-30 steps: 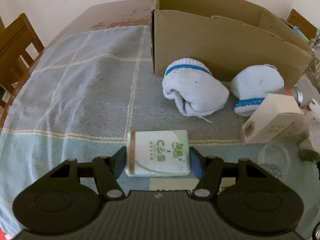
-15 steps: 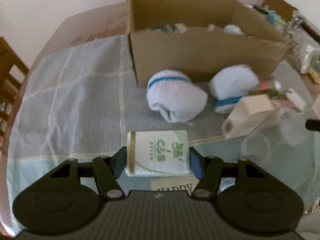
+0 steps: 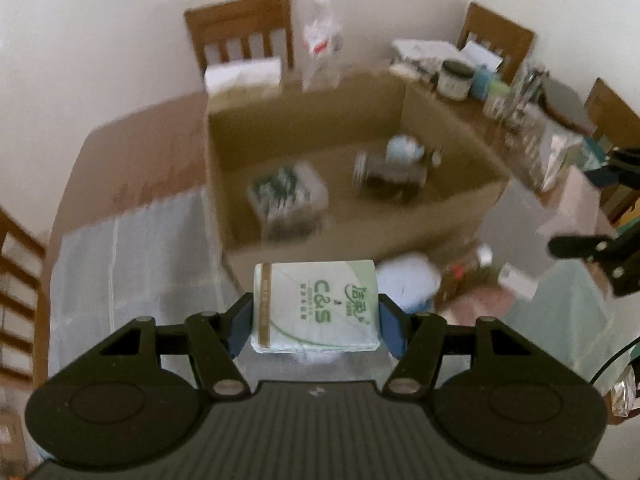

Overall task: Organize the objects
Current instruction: 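Carry the tissue pack with the left gripper into the box while the right lowers the pink box in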

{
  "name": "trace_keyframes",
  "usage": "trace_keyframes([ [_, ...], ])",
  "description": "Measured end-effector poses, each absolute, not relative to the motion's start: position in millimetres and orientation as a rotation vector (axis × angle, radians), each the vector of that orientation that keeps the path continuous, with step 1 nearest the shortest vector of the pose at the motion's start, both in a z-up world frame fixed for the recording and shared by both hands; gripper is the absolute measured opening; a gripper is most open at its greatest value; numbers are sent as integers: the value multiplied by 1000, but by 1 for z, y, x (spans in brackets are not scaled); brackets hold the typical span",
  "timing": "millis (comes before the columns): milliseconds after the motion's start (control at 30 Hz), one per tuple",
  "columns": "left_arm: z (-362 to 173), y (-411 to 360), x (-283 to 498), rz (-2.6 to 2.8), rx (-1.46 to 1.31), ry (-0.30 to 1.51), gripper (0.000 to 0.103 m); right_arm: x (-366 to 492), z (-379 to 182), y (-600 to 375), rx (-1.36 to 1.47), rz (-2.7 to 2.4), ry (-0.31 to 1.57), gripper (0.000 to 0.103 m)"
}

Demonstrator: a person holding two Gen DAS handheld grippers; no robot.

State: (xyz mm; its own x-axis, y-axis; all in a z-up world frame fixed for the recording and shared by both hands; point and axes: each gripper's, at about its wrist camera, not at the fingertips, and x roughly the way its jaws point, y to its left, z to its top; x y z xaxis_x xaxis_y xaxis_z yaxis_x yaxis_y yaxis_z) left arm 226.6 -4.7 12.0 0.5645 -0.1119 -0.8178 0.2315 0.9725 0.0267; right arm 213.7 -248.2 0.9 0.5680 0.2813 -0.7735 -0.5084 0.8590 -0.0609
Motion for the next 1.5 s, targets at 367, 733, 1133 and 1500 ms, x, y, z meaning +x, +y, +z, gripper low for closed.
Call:
trace_keyframes([
  [367,27,-48,297,-269,161,891,63,257,23,-239,-281,486,804,86],
  [733,15,-48,309,-236,133,873,95,278,25,-236,-293,501,795,86],
  [1133,18,-16,273,-138,100,871,97,307,27,-215,-301,549,785,86],
  [1500,13,-3,243,-63,79,868,101,322,22,-188,-274,578,801,103],
])
